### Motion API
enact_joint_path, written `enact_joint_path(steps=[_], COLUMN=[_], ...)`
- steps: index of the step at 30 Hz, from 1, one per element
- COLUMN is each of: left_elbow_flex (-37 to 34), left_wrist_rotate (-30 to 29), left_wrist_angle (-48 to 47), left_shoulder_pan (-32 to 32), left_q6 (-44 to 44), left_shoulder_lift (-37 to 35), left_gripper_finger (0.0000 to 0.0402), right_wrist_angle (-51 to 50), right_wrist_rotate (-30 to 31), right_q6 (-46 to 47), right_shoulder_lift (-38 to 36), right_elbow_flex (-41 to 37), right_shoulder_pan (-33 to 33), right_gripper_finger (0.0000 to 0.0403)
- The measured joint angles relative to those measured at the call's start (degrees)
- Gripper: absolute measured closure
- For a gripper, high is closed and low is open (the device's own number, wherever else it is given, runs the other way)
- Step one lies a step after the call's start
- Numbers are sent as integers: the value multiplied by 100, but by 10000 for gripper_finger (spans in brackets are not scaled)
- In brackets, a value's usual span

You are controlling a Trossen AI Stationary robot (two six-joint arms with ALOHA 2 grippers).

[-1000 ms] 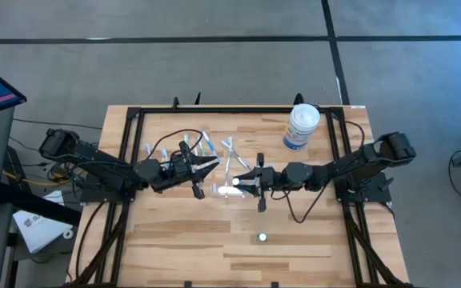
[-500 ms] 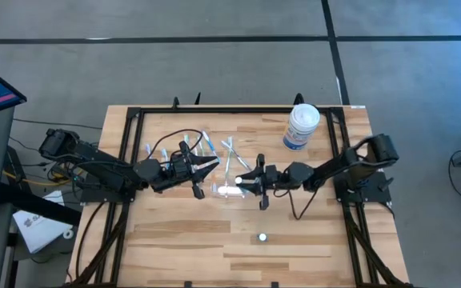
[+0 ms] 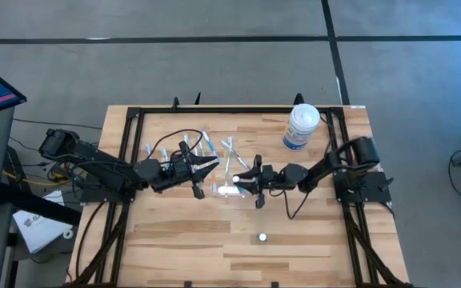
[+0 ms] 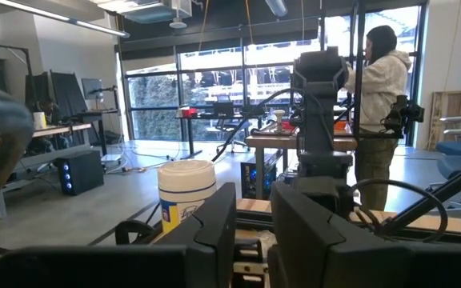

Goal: Pick & Place toothbrushing station
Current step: Put the top mouthwash into the transparent organizer

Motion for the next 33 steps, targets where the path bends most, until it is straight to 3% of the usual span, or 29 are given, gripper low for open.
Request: enact_joint_path(steps=[21, 33], left_elbow_flex=[0, 0], left_wrist_rotate=[0, -2], left_wrist_angle=[0, 0], left_shoulder_pan=[1, 1], left_q6=[0, 0], left_shoulder_lift=[0, 0], left_gripper_finger=[326, 326], right_wrist_angle=[-6, 393], right_wrist_rotate=[20, 2], right_q6=[-20, 6], right_shoulder_lift=[146, 587], right_elbow_flex=[-1, 95], right_shoulder_pan=[-101, -156], right_gripper_finger=[320, 320])
